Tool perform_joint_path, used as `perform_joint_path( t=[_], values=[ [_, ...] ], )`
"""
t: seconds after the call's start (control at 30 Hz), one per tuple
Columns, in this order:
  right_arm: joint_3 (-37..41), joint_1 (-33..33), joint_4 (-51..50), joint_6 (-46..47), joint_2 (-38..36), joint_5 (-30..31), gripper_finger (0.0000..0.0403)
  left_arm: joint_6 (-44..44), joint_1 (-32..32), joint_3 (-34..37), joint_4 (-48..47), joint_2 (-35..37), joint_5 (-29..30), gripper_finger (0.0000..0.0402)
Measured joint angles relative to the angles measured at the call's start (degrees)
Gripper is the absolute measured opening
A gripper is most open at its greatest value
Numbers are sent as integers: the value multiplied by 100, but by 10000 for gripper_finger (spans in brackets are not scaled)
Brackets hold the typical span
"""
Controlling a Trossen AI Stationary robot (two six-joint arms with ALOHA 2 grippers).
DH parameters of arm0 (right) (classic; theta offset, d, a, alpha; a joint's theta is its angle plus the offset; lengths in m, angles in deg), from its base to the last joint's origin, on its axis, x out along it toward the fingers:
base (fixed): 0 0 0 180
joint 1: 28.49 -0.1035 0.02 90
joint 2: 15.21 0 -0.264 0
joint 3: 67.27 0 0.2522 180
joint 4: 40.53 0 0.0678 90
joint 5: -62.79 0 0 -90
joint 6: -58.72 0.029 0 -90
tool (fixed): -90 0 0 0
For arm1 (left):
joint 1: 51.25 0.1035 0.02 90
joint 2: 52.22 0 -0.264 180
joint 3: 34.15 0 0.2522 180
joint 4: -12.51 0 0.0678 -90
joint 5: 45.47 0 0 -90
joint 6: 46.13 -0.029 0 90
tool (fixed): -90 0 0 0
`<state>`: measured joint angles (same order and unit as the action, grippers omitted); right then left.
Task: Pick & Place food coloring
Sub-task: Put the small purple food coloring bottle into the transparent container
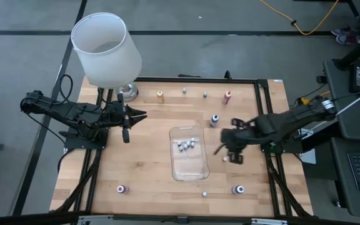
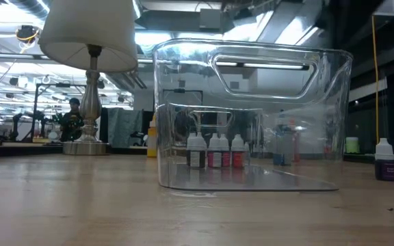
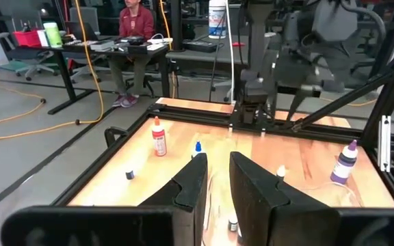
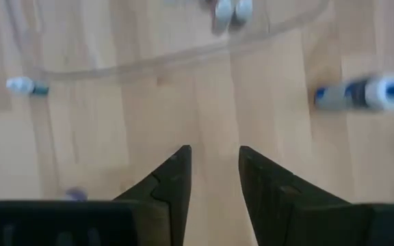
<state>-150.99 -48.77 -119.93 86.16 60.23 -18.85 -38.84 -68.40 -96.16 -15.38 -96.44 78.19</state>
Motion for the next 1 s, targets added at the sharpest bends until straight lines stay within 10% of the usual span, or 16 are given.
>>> perform_joint_path(
  t=[0.33, 0.6, 1.0],
  values=[
    [67, -792, -829, 378, -516, -26, 124, 57, 0, 0, -130, 0, 9, 59],
    [1375, -761, 899, -370, -481, -488, 129, 114, 0, 0, -207, 0, 281, 59],
    [2489, -606, 2028, -108, -127, -717, 241, 257, 0, 0, -210, 2, 288, 59]
  ],
)
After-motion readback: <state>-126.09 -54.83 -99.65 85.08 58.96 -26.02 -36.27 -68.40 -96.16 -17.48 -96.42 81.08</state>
